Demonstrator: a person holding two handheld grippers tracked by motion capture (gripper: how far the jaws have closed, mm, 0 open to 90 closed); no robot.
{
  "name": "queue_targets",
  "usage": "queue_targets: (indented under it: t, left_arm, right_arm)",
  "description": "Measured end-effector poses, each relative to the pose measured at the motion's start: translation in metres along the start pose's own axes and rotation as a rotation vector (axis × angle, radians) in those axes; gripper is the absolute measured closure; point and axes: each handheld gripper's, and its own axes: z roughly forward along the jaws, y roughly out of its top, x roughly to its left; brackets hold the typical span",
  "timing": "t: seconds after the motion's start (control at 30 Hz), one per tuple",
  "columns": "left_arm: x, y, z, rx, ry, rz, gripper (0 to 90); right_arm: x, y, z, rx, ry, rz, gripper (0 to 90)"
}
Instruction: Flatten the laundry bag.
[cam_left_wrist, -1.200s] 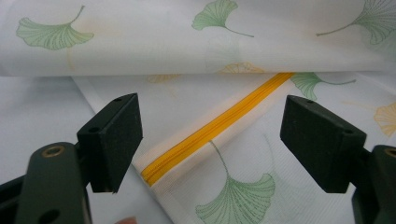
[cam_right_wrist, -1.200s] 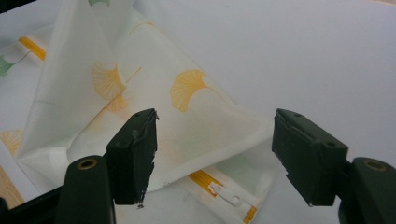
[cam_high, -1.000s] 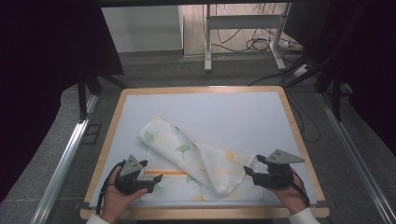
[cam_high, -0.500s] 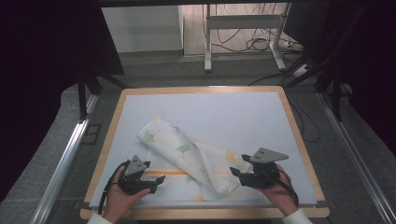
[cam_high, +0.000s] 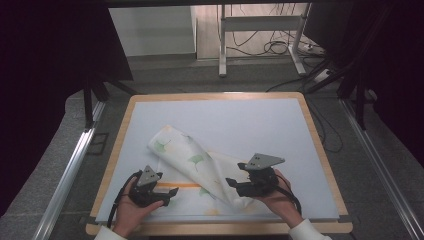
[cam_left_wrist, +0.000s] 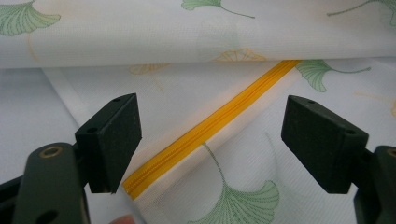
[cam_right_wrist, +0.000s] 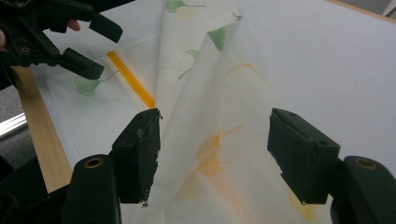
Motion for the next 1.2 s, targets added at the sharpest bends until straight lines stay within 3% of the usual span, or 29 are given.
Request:
queue_targets:
  t: [0.17, 0.4, 0.63, 0.8, 1.2]
  left_arm:
    - [-0.001, 0.000, 0.002, 0.005, -0.011, 0.005, 19.3]
    - [-0.004, 0.000, 0.004, 0.010, -0.016, 0.006, 19.2]
    - [-0.004, 0.000, 0.006, 0.021, -0.020, 0.013, 19.2]
    - [-0.005, 0.000, 0.007, 0.026, -0.025, 0.023, 19.3]
    - [-0.006, -0.001, 0.008, 0.036, -0.024, 0.027, 19.3]
  right_arm:
    - [0.007, 0.003, 0.019, 0.055, -0.016, -0.028, 35.3]
    - [0.011, -0.001, 0.036, 0.103, 0.020, -0.039, 40.1]
    - [0.014, -0.005, 0.050, 0.171, 0.026, -0.079, 69.9]
    - [0.011, -0.005, 0.046, 0.159, 0.020, -0.070, 84.4]
    - [0.004, -0.004, 0.040, 0.126, 0.001, -0.109, 87.4]
